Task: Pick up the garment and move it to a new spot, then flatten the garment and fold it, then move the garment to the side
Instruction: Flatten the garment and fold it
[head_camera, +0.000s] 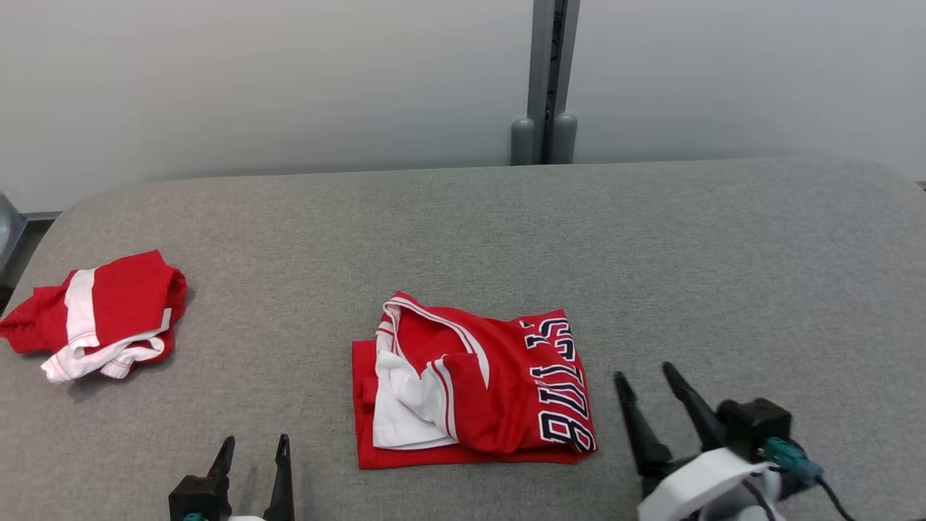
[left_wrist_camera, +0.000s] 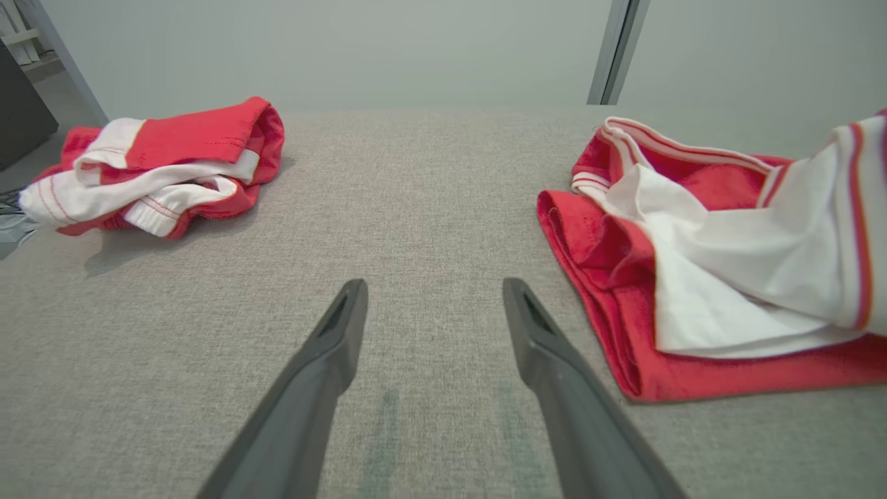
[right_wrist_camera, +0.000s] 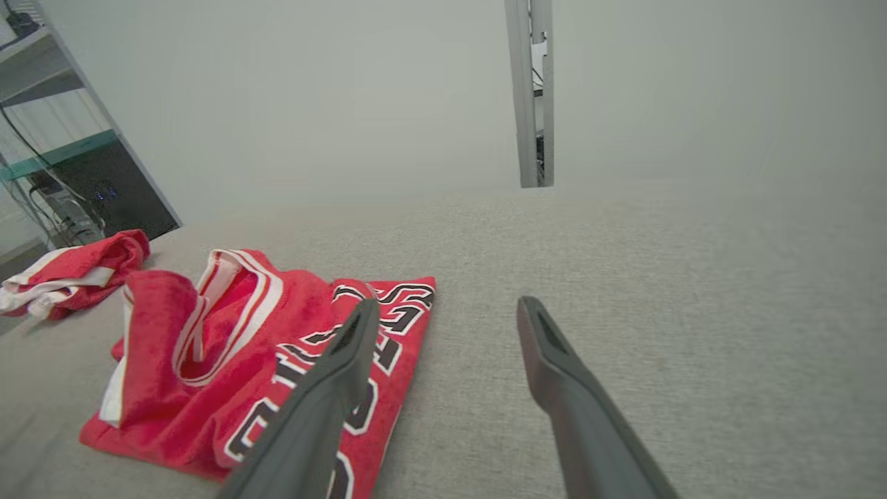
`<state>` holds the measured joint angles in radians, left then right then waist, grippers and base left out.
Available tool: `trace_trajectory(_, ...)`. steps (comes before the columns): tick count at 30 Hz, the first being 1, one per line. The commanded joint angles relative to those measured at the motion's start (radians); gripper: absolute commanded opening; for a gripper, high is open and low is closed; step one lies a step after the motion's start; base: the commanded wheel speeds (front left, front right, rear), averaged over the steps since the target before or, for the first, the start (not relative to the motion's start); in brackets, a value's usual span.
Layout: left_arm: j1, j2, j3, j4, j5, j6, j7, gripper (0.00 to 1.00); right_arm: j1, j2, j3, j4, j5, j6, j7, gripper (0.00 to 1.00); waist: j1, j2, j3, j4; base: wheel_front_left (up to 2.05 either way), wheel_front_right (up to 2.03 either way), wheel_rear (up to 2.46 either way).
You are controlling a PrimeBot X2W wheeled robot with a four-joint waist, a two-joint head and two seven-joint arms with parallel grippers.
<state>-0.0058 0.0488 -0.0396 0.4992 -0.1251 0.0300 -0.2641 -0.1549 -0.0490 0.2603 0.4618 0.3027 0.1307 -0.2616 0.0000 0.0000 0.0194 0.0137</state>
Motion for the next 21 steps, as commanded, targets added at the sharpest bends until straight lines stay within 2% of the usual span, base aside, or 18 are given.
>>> trace_trajectory(1,-0.017,0.004,-0.003,0.003,-0.007,-0.003,0.000,1.00,-0.016,-0.004,0.040,-0.010,0.026,0.000,-0.004,1.00,0.0000,0.0000,0.007,0.018,0.00,0.00,0.00)
trace_trajectory(7,-0.030,0.004,-0.029,0.011,-0.009,-0.003,0.000,1.00,-0.105,-0.007,0.279,0.017,0.163,0.000,-0.004,1.00,0.0000,0.0000,0.022,0.086,0.00,0.00,0.00)
trace_trajectory(13,-0.042,0.004,-0.051,0.010,-0.023,0.007,0.000,1.00,-0.194,-0.006,0.361,0.133,0.201,0.000,-0.004,1.00,0.0000,0.0000,0.039,0.145,0.00,0.00,0.00)
trace_trajectory(14,-0.043,0.004,-0.054,0.008,-0.024,0.006,0.000,1.00,-0.206,-0.006,0.373,0.148,0.209,0.000,-0.004,0.95,0.0000,0.0000,0.043,0.151,0.00,0.00,0.00)
trace_trajectory(15,-0.045,0.004,-0.057,0.006,-0.027,0.007,0.000,1.00,-0.217,-0.005,0.383,0.164,0.220,0.000,-0.004,0.68,0.0000,0.0000,0.046,0.157,0.00,0.00,0.00)
trace_trajectory(16,-0.045,0.004,-0.060,0.005,-0.030,0.009,0.000,1.00,-0.231,-0.005,0.395,0.180,0.223,0.000,-0.004,0.48,0.0000,0.0000,0.050,0.163,0.00,0.00,0.00)
trace_trajectory(17,-0.046,0.004,-0.063,0.002,-0.033,0.012,0.000,1.00,-0.246,-0.005,0.406,0.190,0.224,0.000,-0.004,0.15,0.0000,0.0000,0.054,0.168,0.00,0.00,0.00)
trace_trajectory(18,-0.046,0.004,-0.066,0.001,-0.036,0.015,0.000,1.00,-0.257,-0.005,0.420,0.196,0.233,0.000,-0.004,0.00,0.0000,0.0000,0.057,0.172,0.00,0.00,0.00)
trace_trajectory(21,-0.049,0.004,-0.072,-0.001,-0.044,0.017,0.000,1.00,-0.288,-0.004,0.484,0.203,0.247,0.000,-0.004,0.00,0.0000,0.0000,0.065,0.182,0.00,0.00,0.00)
